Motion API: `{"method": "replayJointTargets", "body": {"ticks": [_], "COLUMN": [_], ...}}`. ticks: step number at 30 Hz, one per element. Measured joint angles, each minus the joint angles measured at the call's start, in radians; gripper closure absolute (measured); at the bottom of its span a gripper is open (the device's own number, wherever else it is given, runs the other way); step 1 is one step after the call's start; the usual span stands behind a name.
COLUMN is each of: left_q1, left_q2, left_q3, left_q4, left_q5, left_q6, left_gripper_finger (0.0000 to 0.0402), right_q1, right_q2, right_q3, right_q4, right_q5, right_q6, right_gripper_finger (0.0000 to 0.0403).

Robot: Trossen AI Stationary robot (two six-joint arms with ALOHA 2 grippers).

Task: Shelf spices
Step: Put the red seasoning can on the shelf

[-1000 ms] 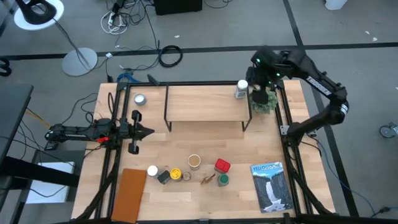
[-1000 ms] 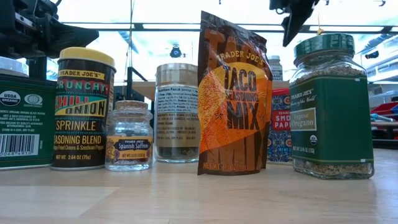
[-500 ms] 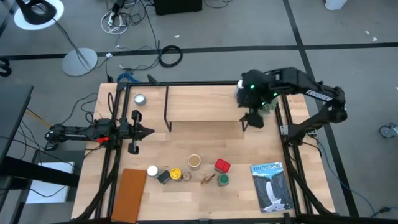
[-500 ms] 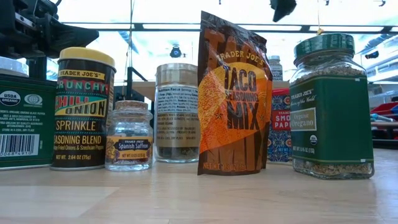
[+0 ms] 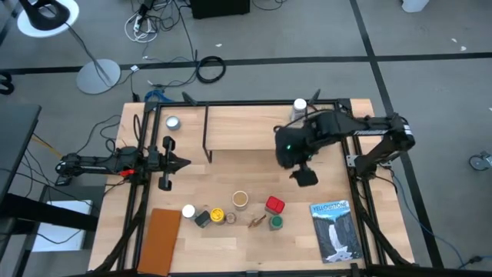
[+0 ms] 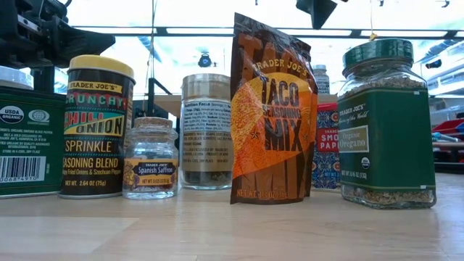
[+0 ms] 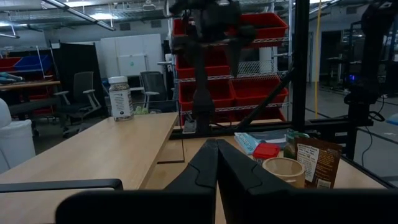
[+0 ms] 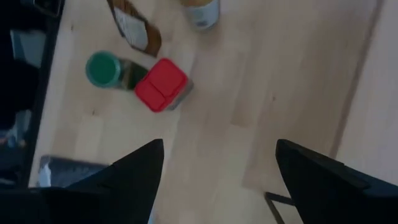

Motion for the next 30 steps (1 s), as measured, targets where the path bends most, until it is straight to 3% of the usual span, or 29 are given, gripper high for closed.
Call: {"method": "replayJointTargets", "body": {"ticks": [7,14,21,30], "left_q1": [0.000,0.000,0.000,0.000], "left_q2": [0.000,0.000,0.000,0.000], "left_q3": [0.000,0.000,0.000,0.000], "left_q4": [0.000,0.000,0.000,0.000], "left_q5": [0.000,0.000,0.000,0.000], "left_q6": [0.000,0.000,0.000,0.000], "left_gripper_finger": [0.0390,0.0390,0.0390,0.0390], "right_q1": [0.053,0.102,0.181,0.226], "right_q2": [0.030,-0.035,-0.035,-0.032], "right_q3": [-0.035,-0.253,-0.403,-0.435], "right_q4": [-0.011,0.075,0.255,0.456], "right_q5": [0.026,0.159,0.223,0.294], "right_q6": [0.045,0.314,0.497,0.706], "right_gripper_finger": [0.0095,0.0095,0.0095,0.0095]}}
